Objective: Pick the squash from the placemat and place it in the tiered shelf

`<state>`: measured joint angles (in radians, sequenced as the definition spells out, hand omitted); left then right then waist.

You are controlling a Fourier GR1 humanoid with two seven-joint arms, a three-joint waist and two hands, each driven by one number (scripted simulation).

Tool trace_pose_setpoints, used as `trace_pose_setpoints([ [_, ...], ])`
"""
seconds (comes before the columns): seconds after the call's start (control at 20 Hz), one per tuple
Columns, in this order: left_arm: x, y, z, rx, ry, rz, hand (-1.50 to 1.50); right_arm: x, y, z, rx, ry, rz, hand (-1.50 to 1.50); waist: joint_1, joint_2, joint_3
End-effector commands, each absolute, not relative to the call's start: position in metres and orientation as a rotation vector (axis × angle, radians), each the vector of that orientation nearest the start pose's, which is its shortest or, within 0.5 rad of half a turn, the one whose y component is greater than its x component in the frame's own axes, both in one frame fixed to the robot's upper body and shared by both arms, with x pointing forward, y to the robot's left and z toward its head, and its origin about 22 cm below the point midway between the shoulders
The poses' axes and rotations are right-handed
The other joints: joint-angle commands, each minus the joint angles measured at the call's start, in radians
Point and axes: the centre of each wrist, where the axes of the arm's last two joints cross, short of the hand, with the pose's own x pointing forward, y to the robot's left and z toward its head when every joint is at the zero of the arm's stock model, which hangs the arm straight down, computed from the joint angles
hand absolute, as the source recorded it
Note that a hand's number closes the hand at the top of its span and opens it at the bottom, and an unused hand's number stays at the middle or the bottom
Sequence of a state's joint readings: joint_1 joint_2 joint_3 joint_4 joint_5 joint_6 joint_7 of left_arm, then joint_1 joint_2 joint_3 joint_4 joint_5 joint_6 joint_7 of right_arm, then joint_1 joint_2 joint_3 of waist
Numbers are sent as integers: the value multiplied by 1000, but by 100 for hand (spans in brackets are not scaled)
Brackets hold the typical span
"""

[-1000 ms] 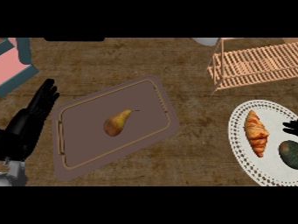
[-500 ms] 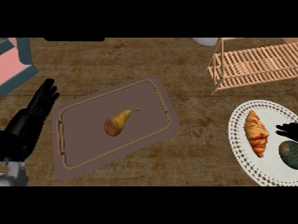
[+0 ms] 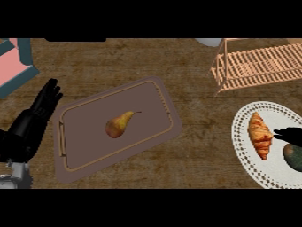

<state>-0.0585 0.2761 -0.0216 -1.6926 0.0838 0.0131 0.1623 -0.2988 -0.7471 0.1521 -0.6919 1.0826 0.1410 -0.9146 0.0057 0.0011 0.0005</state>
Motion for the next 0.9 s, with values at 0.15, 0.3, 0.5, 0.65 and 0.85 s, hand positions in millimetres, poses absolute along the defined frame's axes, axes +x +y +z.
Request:
trace_pose_setpoints([
  [0.15,241,275,64,111,-1564,-167,0,258,-470,-33,-298,-1007,1788,-150,5,0,0],
  [0.3,252,269,58,135,-1584,-190,0,248,-477,-39,-300,-1013,1789,-150,2,1,0],
  [0.5,243,266,60,120,-1575,-190,0,254,-459,-52,-391,-1080,1755,150,7,0,1],
  [0.65,258,286,79,112,-1559,-187,0,272,-455,-40,-471,-1233,1752,150,11,2,2],
  [0.85,249,280,56,116,-1570,-187,0,262,-475,-35,-512,-1302,1741,150,9,3,1],
])
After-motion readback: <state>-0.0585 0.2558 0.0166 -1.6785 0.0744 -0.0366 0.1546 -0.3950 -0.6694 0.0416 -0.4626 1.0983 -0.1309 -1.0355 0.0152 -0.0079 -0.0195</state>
